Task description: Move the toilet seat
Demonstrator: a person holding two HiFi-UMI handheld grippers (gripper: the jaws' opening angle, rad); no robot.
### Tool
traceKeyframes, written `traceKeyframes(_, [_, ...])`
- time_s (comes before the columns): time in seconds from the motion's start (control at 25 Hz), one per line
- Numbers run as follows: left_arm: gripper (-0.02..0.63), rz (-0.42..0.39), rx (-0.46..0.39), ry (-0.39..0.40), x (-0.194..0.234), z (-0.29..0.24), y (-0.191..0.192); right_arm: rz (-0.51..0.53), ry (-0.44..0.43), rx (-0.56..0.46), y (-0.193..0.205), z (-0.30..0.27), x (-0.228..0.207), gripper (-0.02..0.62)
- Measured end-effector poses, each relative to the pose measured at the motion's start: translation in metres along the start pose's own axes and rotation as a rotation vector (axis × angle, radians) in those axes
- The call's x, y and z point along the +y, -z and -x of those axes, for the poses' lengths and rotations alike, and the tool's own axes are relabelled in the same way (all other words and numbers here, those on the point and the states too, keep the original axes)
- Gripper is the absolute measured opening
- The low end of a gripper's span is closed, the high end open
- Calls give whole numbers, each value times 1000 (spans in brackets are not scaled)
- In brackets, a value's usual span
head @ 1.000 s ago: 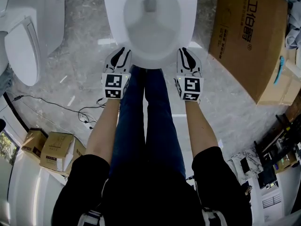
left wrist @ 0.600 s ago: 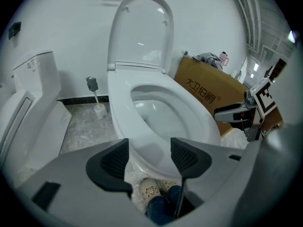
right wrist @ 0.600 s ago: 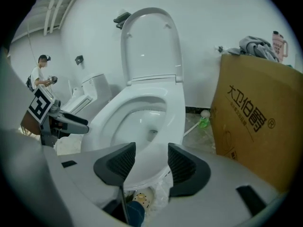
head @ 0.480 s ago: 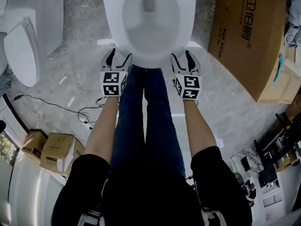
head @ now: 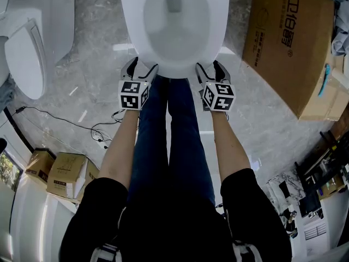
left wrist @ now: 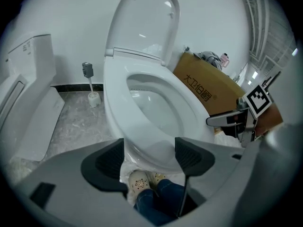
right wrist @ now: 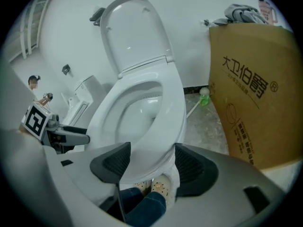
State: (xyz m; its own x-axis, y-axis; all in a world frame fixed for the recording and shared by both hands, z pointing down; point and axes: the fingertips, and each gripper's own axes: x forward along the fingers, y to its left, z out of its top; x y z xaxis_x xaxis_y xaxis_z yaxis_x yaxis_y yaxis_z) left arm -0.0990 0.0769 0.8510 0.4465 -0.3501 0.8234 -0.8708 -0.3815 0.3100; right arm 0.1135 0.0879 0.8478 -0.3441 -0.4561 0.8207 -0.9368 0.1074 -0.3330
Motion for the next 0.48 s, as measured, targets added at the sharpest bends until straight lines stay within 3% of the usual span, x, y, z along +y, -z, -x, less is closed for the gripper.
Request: traceKeyframes(0.48, [328,46,10,37,-3,-2,-1,-164,-35,33,2,-3,-1,295])
